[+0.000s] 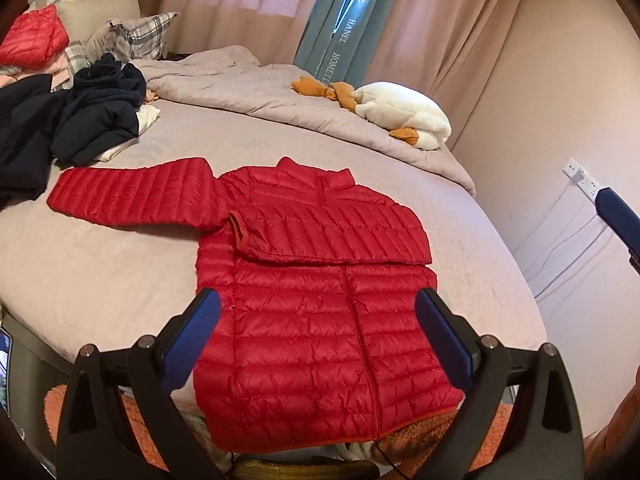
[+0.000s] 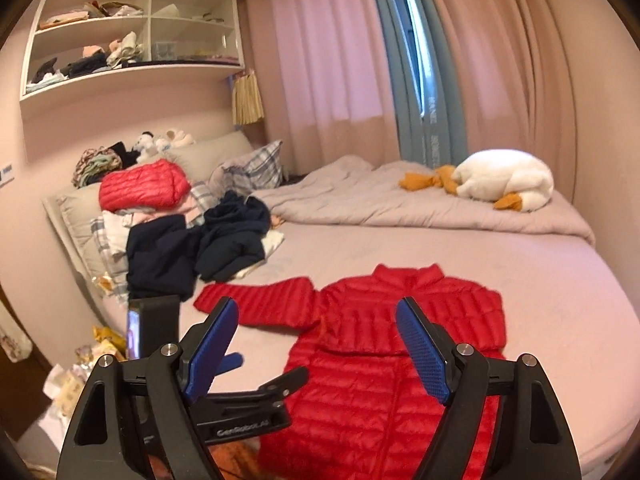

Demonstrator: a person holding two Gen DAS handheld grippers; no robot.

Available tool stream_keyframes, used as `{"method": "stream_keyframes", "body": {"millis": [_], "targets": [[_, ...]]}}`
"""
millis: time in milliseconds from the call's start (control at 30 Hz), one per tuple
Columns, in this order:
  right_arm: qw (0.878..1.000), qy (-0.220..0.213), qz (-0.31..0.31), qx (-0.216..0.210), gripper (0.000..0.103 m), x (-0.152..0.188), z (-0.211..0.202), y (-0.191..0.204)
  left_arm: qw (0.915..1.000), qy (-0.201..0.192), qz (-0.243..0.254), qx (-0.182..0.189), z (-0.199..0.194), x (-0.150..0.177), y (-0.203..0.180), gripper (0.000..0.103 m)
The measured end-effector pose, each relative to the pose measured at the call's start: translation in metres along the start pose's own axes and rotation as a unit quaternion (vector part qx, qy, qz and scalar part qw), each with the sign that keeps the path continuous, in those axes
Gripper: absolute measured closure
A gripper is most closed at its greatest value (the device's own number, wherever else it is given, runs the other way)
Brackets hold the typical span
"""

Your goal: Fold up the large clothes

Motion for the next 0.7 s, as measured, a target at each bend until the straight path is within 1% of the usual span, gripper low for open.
{"method": "stream_keyframes", "body": {"millis": [100,200,233,267,300,500,567,667,700], "targets": [[1.000,-0.005,0.003,0.006,0.021,-0.001,0.002,-0.002,1.0000,-0.003,-0.003,-0.002,-0.002,-0.003,0.000,0.005],[1.000,-0.007,0.013,0.016,0.020,-0.001,0.007,-0.010,0.9999,-0.003,-0.009,-0.012,0.002,-0.007,0.001,0.004],[1.000,-0.007,0.017,0.019,0.018,-0.001,0.009,-0.012,0.9998,-0.002,-0.012,-0.015,0.005,-0.007,0.002,0.004],[0.999,-0.007,0.021,0.025,0.015,-0.001,0.012,-0.016,0.9997,0.003,-0.015,-0.018,0.010,-0.008,0.003,0.004],[0.999,-0.006,0.024,0.031,0.013,0.000,0.015,-0.020,0.9996,0.007,-0.017,-0.021,0.014,-0.008,0.004,0.003],[0.996,-0.010,0.038,0.076,0.009,0.004,0.033,-0.043,0.9970,0.043,-0.044,-0.047,0.052,-0.008,0.024,0.004],[0.994,-0.005,0.044,0.098,0.004,0.004,0.044,-0.055,0.9952,0.057,-0.057,-0.055,0.067,-0.008,0.033,0.004],[0.991,0.008,0.035,0.132,0.004,0.003,0.061,-0.068,0.9917,0.082,-0.075,-0.066,0.088,-0.010,0.047,0.004],[0.989,0.012,0.036,0.140,0.004,0.002,0.065,-0.072,0.9912,0.084,-0.078,-0.066,0.093,-0.011,0.049,0.004]]}}
Point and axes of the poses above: each gripper's, at about its wrist camera, not at the fingertips, and z roughly the way its jaws point, y to its left, x to its underside, the point moved 5 cm from there along z, roughly the way its jaws point, and after that the axes turned 13 degrees about z, right-handed, at the moved point
